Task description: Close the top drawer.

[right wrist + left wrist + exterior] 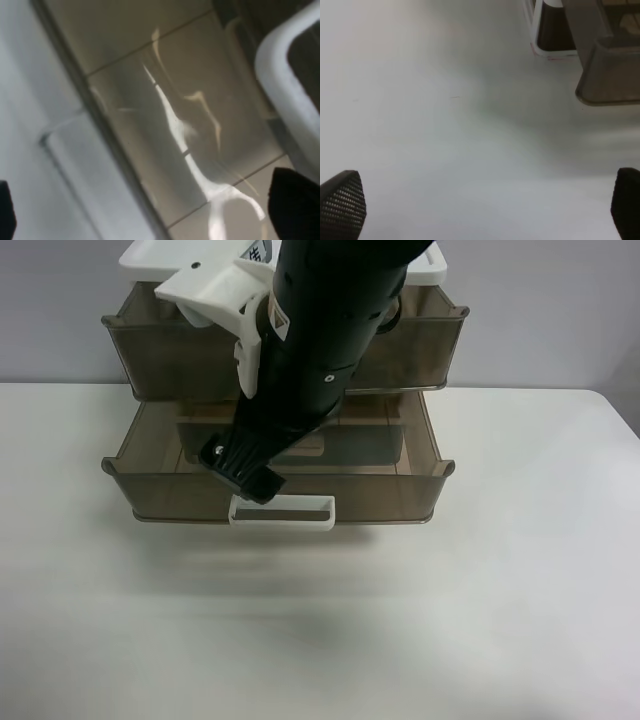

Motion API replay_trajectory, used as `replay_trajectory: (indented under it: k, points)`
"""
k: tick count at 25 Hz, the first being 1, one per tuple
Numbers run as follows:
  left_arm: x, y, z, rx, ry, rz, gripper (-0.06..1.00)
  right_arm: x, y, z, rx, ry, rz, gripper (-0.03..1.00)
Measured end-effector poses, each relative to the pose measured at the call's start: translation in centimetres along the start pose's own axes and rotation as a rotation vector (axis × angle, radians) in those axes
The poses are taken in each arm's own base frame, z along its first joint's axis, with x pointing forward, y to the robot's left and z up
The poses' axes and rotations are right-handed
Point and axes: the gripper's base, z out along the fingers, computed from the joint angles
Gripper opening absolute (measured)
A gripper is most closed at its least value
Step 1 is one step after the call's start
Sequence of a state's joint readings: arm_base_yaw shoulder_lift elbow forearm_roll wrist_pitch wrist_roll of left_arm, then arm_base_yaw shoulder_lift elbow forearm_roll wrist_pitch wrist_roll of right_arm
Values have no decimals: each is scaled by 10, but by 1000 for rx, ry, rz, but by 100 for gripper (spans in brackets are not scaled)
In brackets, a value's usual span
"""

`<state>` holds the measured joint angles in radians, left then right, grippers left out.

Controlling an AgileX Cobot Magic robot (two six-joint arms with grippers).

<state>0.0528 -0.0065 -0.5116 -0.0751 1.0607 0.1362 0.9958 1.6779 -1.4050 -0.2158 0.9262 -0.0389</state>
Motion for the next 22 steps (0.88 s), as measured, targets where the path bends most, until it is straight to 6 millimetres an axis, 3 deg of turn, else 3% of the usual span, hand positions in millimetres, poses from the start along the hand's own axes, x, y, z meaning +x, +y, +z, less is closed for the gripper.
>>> replay_trajectory:
  k: [12,22]
  points:
    - [0,0,0,0,0,0,99,-9,-30,7,51,-127,50,99]
    - [0,0,0,0,0,0,99,-43,-37,28,66,-134,36,99]
